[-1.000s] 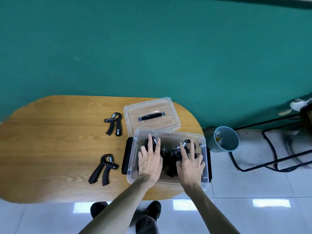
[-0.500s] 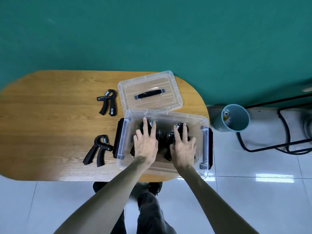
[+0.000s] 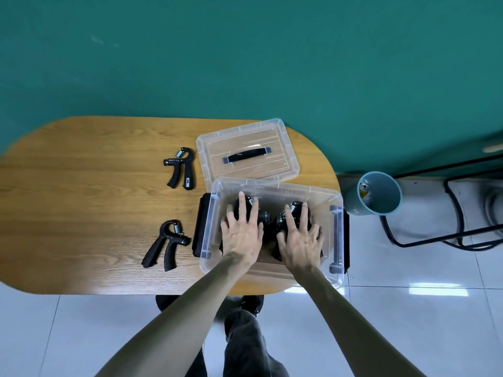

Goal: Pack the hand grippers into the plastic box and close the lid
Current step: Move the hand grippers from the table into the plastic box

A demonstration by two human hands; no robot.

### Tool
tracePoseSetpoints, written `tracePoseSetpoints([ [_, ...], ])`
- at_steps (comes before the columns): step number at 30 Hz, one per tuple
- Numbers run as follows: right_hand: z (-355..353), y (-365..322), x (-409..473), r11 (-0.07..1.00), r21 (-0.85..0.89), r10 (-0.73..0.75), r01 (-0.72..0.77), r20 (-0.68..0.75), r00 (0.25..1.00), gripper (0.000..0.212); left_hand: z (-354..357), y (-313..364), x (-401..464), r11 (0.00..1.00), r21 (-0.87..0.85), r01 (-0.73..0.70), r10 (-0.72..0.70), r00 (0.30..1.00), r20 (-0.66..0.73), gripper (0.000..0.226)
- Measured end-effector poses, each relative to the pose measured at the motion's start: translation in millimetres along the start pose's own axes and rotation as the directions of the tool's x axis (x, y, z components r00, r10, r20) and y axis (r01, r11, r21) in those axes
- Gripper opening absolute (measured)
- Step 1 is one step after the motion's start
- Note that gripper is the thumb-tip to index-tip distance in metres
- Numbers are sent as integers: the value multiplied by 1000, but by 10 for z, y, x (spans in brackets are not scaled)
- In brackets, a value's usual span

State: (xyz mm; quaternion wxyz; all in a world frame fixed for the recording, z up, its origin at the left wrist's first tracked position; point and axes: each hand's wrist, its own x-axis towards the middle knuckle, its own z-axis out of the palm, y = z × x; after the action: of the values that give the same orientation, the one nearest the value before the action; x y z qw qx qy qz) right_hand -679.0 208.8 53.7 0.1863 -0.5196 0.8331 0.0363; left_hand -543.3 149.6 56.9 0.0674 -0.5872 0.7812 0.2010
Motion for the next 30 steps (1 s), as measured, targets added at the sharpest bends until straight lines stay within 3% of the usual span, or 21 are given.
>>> tracePoseSetpoints([
  [10, -332, -677, -210, 1000, -14, -6, 2, -286, 958, 56, -426, -583, -232, 962, 68, -263, 266, 964, -26, 62],
  [18, -493, -1717, -408, 988, -114, -132, 104, -276, 952, 44, -816, -1701, -441, 992, 65, -106, 106, 994, -2, 64],
  [21, -465, -2059, -470, 983, -142, -152, 118, -255, 955, 52, -834, -2069, -460, 996, 59, -63, 62, 998, 11, 65],
  [30, -232, -2734, -281, 949, -204, -279, 242, -174, 944, 52, -652, -2591, -489, 1000, -17, -23, 25, 994, 108, 61],
])
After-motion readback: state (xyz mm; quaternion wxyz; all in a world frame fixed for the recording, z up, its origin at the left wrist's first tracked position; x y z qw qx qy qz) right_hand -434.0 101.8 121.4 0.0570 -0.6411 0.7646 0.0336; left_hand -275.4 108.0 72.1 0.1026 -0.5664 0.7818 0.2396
